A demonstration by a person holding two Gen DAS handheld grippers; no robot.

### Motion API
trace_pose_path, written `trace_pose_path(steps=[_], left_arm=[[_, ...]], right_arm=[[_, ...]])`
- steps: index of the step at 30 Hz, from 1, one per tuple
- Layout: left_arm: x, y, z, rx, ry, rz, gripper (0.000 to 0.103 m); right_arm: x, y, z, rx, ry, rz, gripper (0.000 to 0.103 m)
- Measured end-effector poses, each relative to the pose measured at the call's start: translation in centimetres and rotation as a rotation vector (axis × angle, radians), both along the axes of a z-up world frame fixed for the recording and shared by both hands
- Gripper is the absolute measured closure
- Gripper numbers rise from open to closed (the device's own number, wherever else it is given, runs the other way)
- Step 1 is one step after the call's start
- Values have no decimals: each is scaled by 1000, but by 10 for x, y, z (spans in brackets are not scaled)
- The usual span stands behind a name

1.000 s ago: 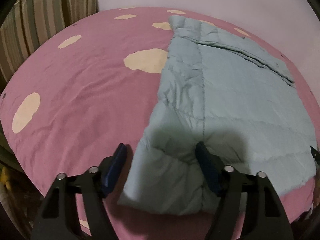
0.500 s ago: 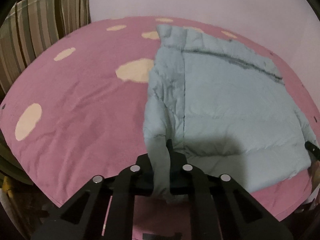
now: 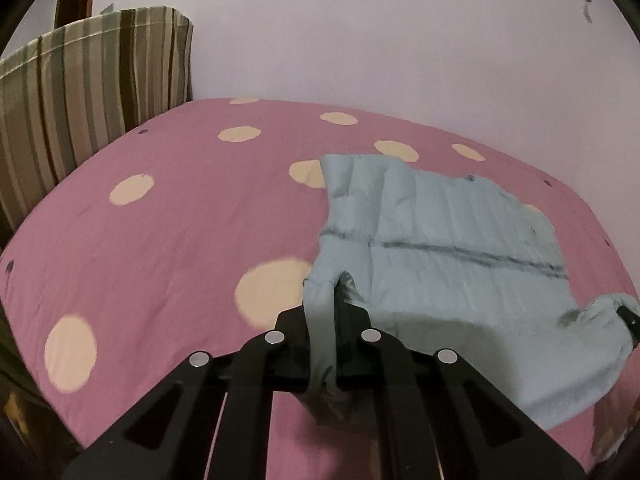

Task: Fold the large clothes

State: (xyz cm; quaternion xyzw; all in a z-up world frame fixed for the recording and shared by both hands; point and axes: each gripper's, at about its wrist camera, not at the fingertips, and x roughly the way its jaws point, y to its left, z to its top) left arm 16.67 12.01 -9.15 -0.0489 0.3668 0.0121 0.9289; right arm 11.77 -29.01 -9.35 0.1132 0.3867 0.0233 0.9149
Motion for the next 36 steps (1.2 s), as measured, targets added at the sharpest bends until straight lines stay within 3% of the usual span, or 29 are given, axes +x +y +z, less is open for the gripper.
trace_pose_path(steps=[5,10,16,21,23,25,28,32,36], left_arm=[[68,-5,-26,15,74,14,96],[105,-11,-63,44,155,12,96],[122,-17,-92,72,201,-2,96],[121,-13,-80,50,176,0,94],[117,-9,-69,28,151,0,84],[110,-2,-52,28,95,20,47],[101,8,-27,36,16,40,39],[87,26,-8,38,-39,59,36],[70,46,-16,20,-22,75,36]], right_arm=[[65,-3,-26,1,64,-25,95],[111,-2,-74,-8,176,-37,95],[127,0,-94,-23,204,-31,94],[127,-2,-88,-22,191,-30,92],[120,-5,-79,-18,169,-35,87],[114,-11,-69,-2,143,-43,77],[102,-20,-50,-6,85,-78,56],[85,-35,-30,-18,32,-118,53],[66,-43,-29,-24,36,-121,53]])
